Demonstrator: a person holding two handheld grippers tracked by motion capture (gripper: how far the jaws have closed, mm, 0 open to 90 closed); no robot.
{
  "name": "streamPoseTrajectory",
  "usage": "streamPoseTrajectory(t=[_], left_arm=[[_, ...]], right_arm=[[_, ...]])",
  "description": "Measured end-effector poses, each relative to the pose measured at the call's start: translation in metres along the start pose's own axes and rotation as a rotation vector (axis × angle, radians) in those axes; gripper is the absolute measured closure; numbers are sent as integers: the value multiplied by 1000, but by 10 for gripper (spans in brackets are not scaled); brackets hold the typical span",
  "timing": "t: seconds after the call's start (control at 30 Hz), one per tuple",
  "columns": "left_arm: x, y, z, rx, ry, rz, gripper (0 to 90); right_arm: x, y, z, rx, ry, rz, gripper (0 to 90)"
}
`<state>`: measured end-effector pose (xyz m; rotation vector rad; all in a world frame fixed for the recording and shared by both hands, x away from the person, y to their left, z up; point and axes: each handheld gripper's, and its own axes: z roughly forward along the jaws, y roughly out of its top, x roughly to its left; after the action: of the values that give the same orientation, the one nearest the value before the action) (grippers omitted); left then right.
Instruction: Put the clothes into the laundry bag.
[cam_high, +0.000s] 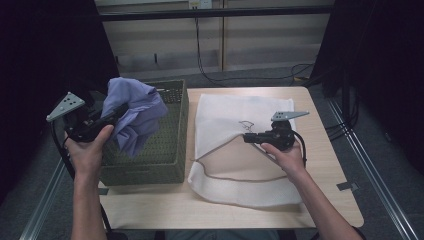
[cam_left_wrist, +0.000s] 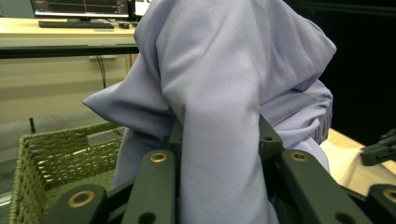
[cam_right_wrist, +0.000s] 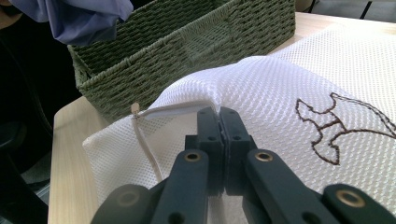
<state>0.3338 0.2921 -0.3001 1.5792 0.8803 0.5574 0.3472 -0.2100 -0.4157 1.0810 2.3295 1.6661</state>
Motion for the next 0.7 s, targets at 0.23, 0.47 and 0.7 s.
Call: streamPoseTrajectory(t=[0.23, 0.47, 0.7], left_arm=[[-10, 7, -5, -18, -22, 17, 679], [-23, 17, -11, -30, -63, 41, 679], [-33, 20, -10, -35, -82, 57, 676]], right_arm=[[0, 0, -1, -1, -1, 1, 893], [0, 0, 0, 3, 4, -3, 893], [-1, 1, -1, 2, 3, 1, 893]])
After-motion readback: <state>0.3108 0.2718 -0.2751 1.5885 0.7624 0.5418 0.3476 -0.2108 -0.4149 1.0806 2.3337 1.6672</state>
